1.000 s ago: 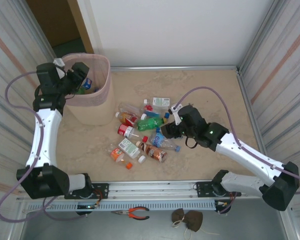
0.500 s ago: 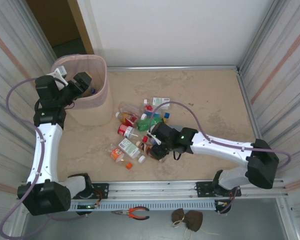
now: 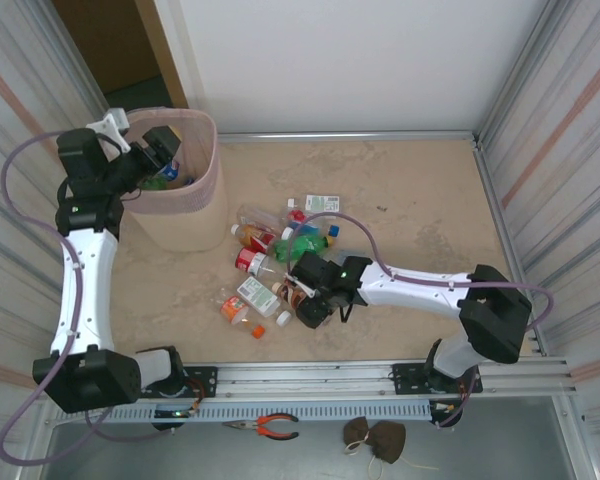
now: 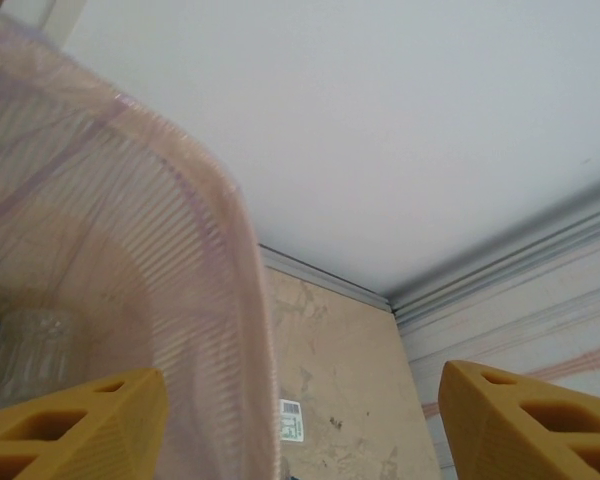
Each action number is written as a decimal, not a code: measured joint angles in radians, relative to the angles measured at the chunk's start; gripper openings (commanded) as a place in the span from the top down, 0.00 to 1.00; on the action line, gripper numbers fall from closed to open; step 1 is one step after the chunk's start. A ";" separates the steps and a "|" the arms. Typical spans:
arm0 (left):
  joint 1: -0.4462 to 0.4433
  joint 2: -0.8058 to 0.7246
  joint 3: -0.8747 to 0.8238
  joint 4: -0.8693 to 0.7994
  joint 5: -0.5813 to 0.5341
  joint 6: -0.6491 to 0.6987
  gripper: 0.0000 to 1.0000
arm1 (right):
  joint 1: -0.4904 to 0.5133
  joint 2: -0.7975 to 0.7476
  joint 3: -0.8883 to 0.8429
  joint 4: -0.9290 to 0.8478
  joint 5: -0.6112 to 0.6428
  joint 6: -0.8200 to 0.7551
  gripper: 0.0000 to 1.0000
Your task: Put the plastic bottles in the bin
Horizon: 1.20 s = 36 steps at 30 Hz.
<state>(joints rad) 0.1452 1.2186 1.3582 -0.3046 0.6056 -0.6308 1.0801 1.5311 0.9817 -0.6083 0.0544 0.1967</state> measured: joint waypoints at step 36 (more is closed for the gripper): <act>0.000 -0.009 0.036 -0.027 0.135 0.029 0.26 | 0.042 0.060 0.011 -0.032 0.010 0.001 0.50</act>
<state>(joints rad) 0.1452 1.2098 1.3941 -0.3317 0.7406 -0.6014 1.1217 1.5909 0.9932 -0.6403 0.0639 0.1974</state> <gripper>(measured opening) 0.745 0.542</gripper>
